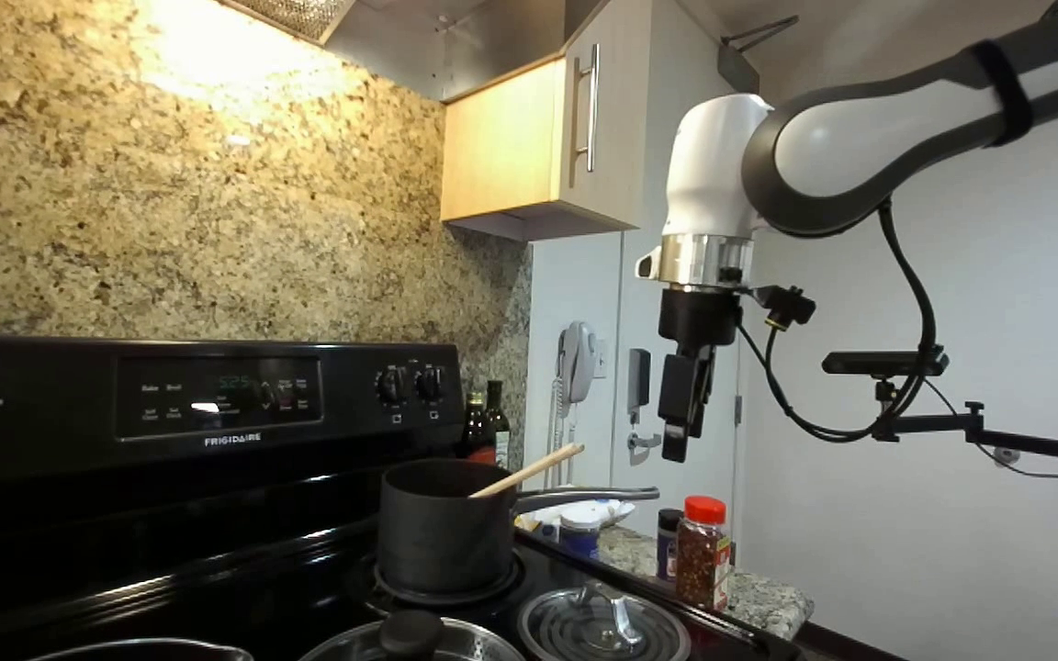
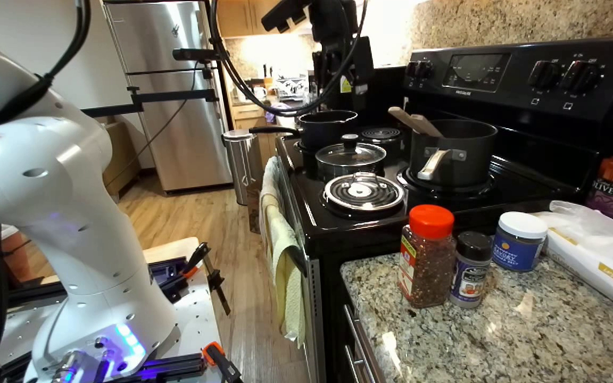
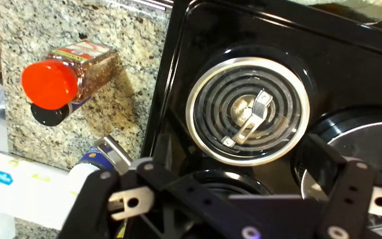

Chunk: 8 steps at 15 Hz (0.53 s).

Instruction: Move the bottle of spices to the countertop then remove the lid from the pot.

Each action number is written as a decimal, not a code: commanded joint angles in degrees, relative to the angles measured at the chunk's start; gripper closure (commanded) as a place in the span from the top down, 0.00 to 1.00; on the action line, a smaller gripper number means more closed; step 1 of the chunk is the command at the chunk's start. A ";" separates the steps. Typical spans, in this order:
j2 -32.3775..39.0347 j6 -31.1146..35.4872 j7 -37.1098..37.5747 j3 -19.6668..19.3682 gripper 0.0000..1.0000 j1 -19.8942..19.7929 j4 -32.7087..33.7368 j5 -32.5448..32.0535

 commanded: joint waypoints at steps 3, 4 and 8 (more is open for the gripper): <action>-0.41 -0.52 2.61 -0.14 1.00 -0.39 -2.58 -0.03; -0.25 -0.75 2.26 -0.46 1.00 -0.14 -2.73 0.64; 0.53 -1.20 0.93 -1.22 1.00 0.82 -3.49 3.45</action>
